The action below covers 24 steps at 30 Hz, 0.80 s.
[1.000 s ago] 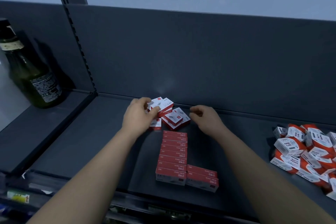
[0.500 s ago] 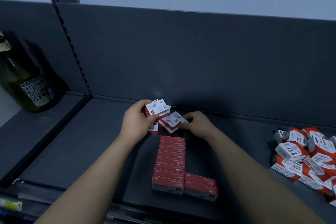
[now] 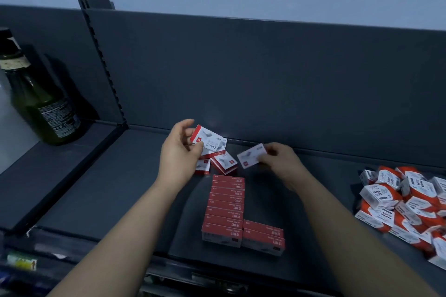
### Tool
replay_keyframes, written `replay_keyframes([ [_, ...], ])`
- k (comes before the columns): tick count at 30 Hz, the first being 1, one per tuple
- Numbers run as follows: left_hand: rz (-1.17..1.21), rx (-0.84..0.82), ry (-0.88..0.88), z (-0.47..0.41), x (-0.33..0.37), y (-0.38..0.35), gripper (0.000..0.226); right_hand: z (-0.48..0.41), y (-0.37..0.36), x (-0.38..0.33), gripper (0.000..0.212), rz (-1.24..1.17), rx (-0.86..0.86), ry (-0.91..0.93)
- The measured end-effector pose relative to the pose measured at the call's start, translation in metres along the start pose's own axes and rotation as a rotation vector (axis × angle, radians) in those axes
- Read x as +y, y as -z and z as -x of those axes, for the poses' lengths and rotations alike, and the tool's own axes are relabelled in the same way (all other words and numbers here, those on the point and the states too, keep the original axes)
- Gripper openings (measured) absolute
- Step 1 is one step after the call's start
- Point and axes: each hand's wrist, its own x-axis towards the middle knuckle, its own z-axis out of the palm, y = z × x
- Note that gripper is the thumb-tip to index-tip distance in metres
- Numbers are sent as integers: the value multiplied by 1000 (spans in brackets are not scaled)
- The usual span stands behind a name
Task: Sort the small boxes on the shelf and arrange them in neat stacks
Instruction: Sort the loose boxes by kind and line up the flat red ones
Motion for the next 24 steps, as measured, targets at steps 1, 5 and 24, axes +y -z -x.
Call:
replay_keyframes([
  [1, 22, 7, 1, 1, 3, -1, 42, 6, 6, -1, 16, -125, -10, -22],
  [5, 106, -50, 2, 7, 20, -14, 34, 29, 31, 1, 17, -364, -41, -49],
  [24, -15, -376, -5, 45, 42, -73, 50, 83, 91, 42, 31, -370, -95, -105],
])
